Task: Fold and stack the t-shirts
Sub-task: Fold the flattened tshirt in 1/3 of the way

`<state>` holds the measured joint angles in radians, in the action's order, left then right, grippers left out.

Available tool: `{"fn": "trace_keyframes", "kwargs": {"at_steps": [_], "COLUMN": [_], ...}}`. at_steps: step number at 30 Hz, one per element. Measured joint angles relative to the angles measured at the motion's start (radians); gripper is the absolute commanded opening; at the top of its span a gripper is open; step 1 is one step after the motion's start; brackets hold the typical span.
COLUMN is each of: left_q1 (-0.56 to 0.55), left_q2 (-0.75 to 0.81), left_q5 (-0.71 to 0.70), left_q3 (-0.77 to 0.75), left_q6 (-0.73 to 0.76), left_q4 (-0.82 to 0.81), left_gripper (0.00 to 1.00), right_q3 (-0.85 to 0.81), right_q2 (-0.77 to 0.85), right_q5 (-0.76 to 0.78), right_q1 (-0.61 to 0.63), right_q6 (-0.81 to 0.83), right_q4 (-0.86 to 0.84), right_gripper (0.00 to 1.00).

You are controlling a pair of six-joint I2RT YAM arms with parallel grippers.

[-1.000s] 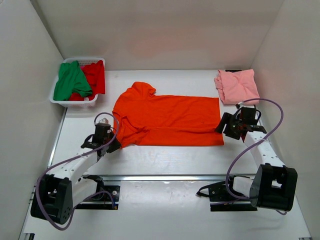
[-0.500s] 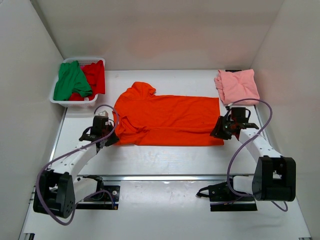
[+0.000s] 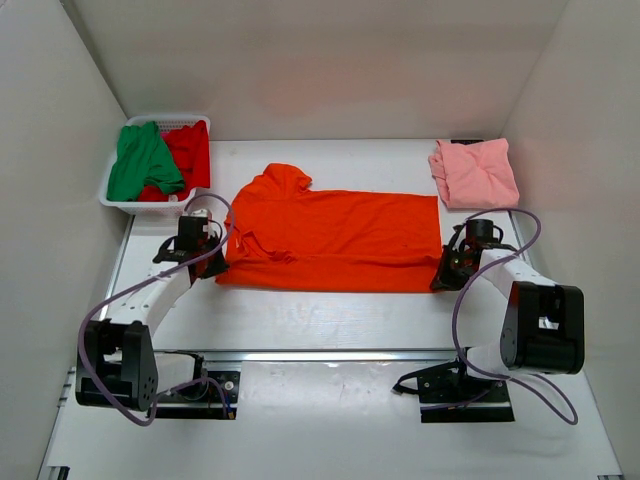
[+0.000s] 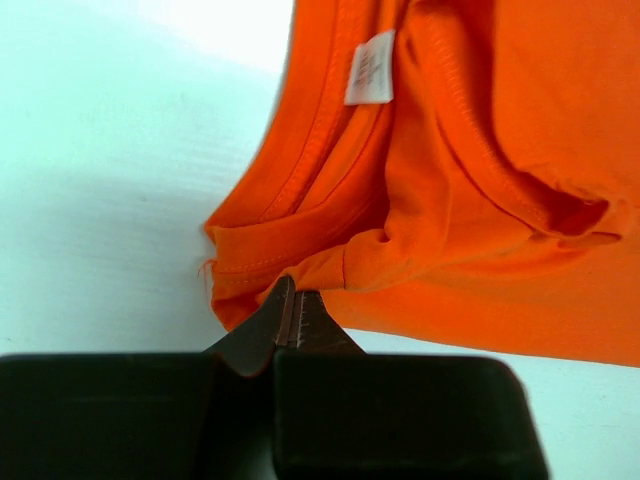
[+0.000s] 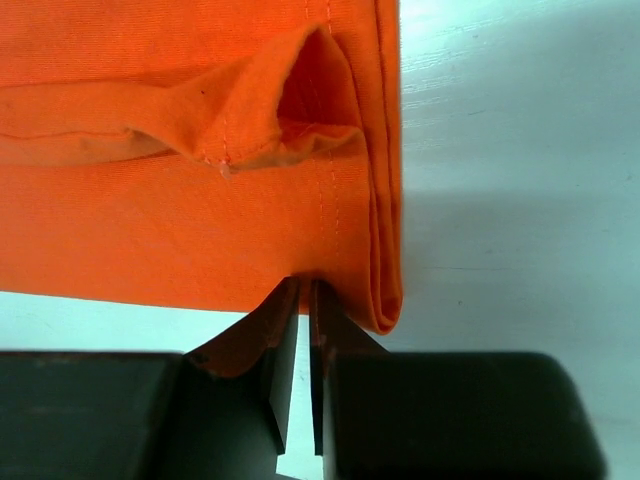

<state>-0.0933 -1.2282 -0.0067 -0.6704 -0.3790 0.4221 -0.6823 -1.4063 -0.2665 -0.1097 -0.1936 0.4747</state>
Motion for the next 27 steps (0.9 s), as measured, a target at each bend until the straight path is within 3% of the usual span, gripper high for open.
{"fn": "trace_keyframes", "kwargs": {"at_steps": [8,13,15,18,24,27], "left_q1": [0.010,0.010,0.009,0.011,0.018,0.022], "left_q2": [-0.014,-0.106,-0.151,-0.224,-0.240,-0.200], "left_q5": [0.021,0.042,0.050,0.079,0.114,0.121], "left_q3": [-0.076,-0.105,-0.105,-0.118,-0.156,-0.158], "left_q6": [0.089,0.164,0.191,0.228,0.247,0.245], "left_q4": [0.034,0.095,0.128,0.184,0.246,0.251], "left_gripper": [0.00,0.02,0.25,0.46,0.64,0.67], "right_q3": [-0.008,-0.040,-0.053,-0.063,-0.083,-0.089], "right_q2": [-0.008,-0.030,-0.037,-0.040,-0.040,-0.046], "right_q5": [0.008,0.048,0.069,0.098,0.185,0.225], "right_q1": [-0.016,-0.013,-0.013,-0.020,-0.058,-0.056], "right_q6": [0.025,0.044,0.057,0.074,0.119,0.127], "right_q4": [0.010,0.047,0.066,0.090,0.158,0.177], "right_gripper": [0.04,0.04,0.04,0.04,0.02,0.02]}}
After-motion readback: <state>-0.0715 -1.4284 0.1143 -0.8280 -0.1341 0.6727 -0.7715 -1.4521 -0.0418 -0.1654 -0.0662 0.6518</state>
